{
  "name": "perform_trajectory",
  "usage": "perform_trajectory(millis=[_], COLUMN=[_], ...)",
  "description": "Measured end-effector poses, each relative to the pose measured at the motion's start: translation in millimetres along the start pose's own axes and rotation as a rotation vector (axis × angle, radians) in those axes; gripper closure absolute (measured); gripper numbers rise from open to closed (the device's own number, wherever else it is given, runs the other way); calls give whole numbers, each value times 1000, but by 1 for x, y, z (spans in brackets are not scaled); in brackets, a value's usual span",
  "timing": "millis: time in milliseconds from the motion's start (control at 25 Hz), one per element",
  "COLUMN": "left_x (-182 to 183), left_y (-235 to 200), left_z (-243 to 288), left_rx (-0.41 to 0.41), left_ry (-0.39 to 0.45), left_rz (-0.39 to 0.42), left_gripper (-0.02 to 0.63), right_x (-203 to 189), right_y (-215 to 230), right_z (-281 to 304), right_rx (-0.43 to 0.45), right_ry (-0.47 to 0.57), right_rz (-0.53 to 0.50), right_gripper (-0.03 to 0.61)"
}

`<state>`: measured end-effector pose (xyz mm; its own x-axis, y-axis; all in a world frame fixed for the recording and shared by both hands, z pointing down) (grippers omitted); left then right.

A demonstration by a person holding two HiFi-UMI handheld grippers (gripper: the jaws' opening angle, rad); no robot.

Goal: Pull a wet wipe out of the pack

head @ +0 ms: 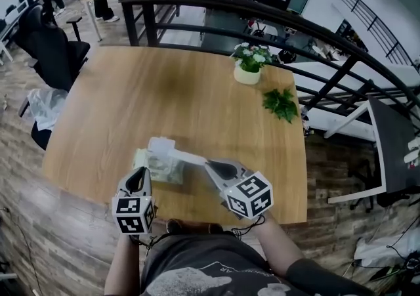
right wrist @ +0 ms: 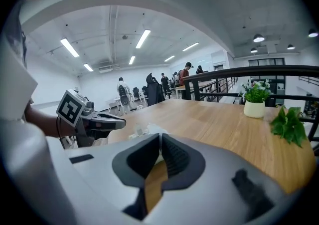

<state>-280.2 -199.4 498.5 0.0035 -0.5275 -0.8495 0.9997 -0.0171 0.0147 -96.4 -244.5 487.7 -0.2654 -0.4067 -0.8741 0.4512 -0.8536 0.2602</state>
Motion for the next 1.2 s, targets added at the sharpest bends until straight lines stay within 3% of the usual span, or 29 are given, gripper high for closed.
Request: perform_trajectory(millis=[440,880,1200], left_x=[29,51,49], left_y=[40,51,57], left_z=[-50,-89,-100], left_rx=[10,41,80], left_ry=[124,205,218], left_rz=[-70,-67,-83], left_gripper=[597,598,597], right_x=[32,60,56], right_y=[-23,-37,-40], right_z=[-46,-69,-75], right_rx=[52,109,126], right_ry=[83,185,162], right_rz=[-129,-135,-180], right_gripper=[546,546,546])
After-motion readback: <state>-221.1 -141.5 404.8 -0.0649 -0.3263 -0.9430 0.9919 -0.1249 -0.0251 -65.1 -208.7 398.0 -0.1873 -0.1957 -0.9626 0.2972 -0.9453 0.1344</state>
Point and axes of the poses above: the fingertips, and each gripper's own axes: z forward along the fingers, y to its right, x out of its top, the point moved 2 cm from there along -z, backward along the fingers, and after that the axes turned 8 degrees about x, right-handed, at the moved point
